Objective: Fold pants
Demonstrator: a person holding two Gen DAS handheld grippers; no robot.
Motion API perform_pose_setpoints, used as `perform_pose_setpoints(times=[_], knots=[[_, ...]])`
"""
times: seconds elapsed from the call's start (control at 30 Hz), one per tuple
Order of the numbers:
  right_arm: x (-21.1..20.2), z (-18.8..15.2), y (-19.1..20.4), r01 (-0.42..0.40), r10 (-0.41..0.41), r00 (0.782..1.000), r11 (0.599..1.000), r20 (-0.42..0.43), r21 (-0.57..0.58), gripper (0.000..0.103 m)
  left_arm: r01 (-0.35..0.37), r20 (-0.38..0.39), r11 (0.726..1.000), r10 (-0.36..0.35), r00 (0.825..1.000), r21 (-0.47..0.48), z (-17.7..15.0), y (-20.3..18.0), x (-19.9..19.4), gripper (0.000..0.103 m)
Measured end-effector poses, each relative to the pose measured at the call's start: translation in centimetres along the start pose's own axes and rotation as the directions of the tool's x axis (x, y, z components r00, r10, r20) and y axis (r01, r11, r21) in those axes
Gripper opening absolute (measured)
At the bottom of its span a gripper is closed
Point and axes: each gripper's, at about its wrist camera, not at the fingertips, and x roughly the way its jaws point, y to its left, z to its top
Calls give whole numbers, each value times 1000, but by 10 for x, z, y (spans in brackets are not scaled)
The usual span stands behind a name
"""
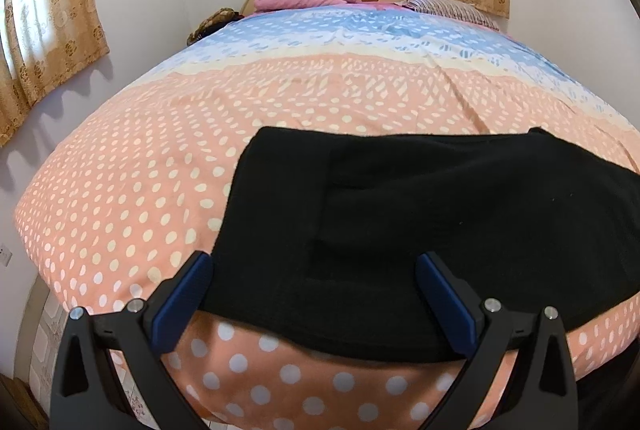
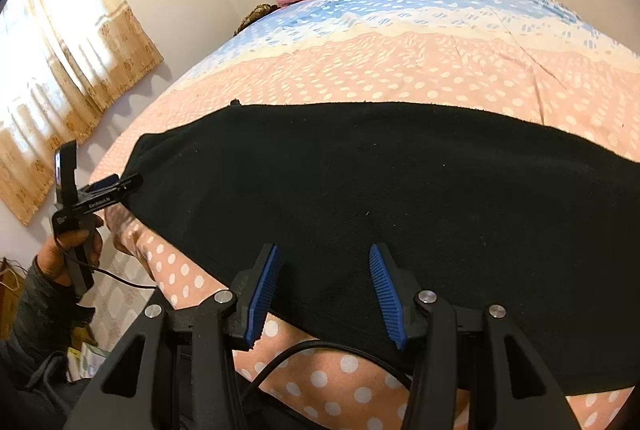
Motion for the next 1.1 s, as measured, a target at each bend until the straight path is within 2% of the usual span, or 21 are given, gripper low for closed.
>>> perform_pose_setpoints(times=[0.3,0.43,0.53,0.57,0.63,0.7,0.77,0.87,0.93,1.0,1.1], knots=[[-5,0,-3,-37,37,999,999,6,9,49,-3,0,1000,3,1000,24,3,-13,0,103],[-21,-2,-16,42,-43,999,999,28,8,50,-7,6,1000,7,1000,28,-1,-13,6,103],[-37,-3,-40,42,-45,998,997,48,64,50,-38,20,999,38,999,19,3,-19,0,103],[-43,-4,-45,66,-71,996,995,57,75,52,-38,31,999,38,999,19,5,-22,-3,103],[-55,-4,-56,128,-136,987,988,86,88,53,-6,47,1000,5,999,25,9,-32,-10,103],[-68,-5,-74,141,-156,982,981,110,136,56,33,70,998,-37,997,53,13,-49,-19,103],[-70,-6,-92,179,-198,976,965,85,191,58,71,74,992,-79,994,104,16,-70,-23,103],[-81,-7,-107,116,-139,987,965,84,237,58,112,47,983,-120,992,142,16,-96,-20,103],[-96,-6,-108,163,-189,977,961,100,222,58,151,30,975,-158,987,162,16,-112,-20,103],[-115,-7,-115,217,-246,960,954,130,204,58,160,32,966,-170,985,202,15,-129,-22,103],[-161,-15,-149,252,-310,931,927,191,278,58,167,28,955,-179,983,247,10,-150,-25,103]])
